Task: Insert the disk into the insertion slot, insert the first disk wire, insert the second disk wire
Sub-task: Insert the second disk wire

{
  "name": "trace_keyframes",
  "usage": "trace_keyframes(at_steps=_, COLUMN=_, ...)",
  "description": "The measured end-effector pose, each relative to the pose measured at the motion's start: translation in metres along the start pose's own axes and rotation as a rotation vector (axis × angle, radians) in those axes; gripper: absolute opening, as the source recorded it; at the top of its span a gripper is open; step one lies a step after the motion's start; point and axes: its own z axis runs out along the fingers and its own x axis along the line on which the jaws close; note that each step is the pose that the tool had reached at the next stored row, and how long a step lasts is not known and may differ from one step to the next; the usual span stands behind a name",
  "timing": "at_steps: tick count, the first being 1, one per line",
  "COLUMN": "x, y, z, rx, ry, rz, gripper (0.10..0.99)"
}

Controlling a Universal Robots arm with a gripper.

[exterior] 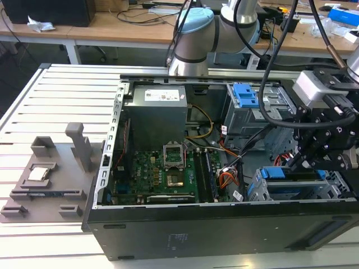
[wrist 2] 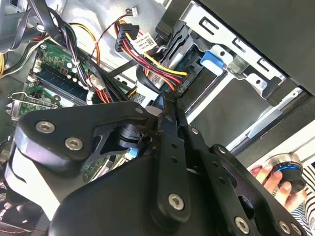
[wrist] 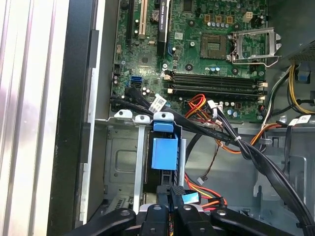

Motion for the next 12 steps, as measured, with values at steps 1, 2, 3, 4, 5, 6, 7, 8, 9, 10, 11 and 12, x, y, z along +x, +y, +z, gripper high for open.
trace_keyframes(at_steps=1, x=0.0, y=-0.0001, z=0.0, rx=0.0, ry=0.0, rz=0.0, gripper=0.145)
trace_keyframes(at_steps=2, x=0.0, y=-0.0002, z=0.0001, rx=0.0, ry=-0.0003, rz=0.0, gripper=0.161)
trace_keyframes(at_steps=3, x=0.0, y=-0.0002, z=0.0003, rx=0.0, ry=-0.0004, rz=0.0, gripper=0.161)
trace_keyframes(at_steps=4, x=0.0, y=-0.0001, z=0.0001, rx=0.0, ry=0.0, rz=0.0, gripper=0.224)
trace_keyframes(at_steps=5, x=0.0, y=0.0001, z=-0.0029, rx=0.0, ry=0.0, rz=0.0, gripper=0.224)
trace_keyframes(at_steps=6, x=-0.0001, y=0.0007, z=-0.0094, rx=0.0, ry=0.0001, rz=0.0, gripper=0.224)
trace_keyframes(at_steps=7, x=-0.0003, y=0.0011, z=-0.014, rx=0.0, ry=0.0001, rz=0.0, gripper=0.224)
trace_keyframes(at_steps=8, x=-0.0009, y=0.0019, z=-0.0238, rx=0.0, ry=0.0003, rz=0.0, gripper=0.224)
trace_keyframes(at_steps=9, x=-0.0015, y=0.0023, z=-0.0283, rx=0.0, ry=0.0002, rz=0.0, gripper=0.224)
trace_keyframes(at_steps=10, x=-0.0027, y=0.0027, z=-0.0345, rx=0.0, ry=0.0001, rz=0.0, gripper=0.224)
trace_keyframes(at_steps=11, x=-0.0034, y=0.0029, z=-0.0374, rx=0.0, ry=0.0002, rz=0.0, gripper=0.224)
trace_keyframes(at_steps=12, x=-0.0038, y=0.003, z=-0.0392, rx=0.0, ry=0.0002, rz=0.0, gripper=0.224)
